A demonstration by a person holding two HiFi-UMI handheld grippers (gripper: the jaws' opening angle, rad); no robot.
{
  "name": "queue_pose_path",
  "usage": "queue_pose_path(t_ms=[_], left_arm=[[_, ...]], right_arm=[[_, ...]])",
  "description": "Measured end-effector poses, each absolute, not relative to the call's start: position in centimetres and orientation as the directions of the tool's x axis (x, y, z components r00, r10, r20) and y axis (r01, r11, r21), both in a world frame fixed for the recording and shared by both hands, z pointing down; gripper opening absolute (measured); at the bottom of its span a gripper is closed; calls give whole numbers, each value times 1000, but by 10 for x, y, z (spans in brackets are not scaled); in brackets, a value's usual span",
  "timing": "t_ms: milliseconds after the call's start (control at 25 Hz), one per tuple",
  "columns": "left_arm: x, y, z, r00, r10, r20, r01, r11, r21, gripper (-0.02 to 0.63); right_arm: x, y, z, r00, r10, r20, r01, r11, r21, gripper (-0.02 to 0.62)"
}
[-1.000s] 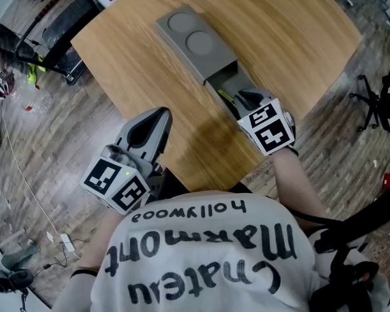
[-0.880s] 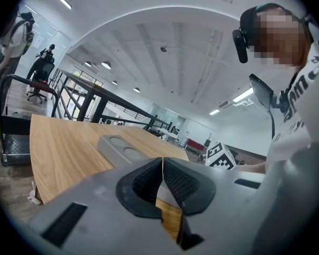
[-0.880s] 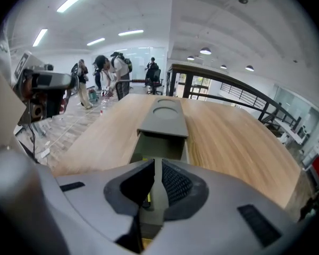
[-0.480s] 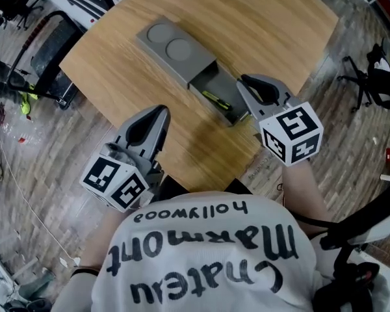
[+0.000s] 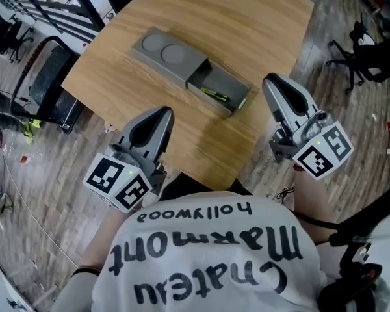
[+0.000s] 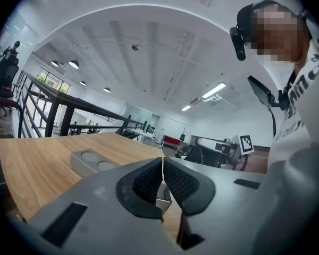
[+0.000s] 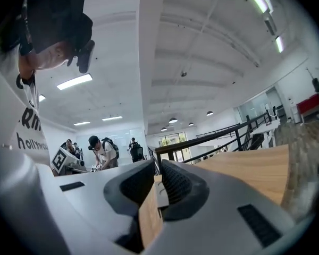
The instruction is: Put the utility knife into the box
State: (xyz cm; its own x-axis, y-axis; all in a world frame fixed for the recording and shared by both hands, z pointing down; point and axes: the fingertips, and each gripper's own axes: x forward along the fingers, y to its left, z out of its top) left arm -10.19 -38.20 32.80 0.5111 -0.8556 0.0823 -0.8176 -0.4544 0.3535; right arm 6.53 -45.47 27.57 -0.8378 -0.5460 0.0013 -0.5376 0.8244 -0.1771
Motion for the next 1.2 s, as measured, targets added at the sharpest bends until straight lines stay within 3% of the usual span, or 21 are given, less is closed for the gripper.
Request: queue_pose_path(t_ms=[320, 720, 1000, 1200], left_arm=[[-125, -364, 314, 534, -844, 50, -805, -489, 335, 12], [-105, -338, 301, 623, -782, 4, -747, -594, 300, 12], [-92, -335, 297, 660, -751, -10, -719, -635, 284, 13], [-86, -334, 292, 679, -734, -31, -699, -658, 280, 13]], right_arm=[[73, -407, 283, -779, -624, 69, -626, 766, -146, 47], [92, -356, 276, -725, -689, -6, -665, 701, -258, 46], [85, -347, 291, -698, -705, 126, -716, 684, -136, 43], [84, -346, 294, -691, -709, 142, -723, 679, -128, 43]])
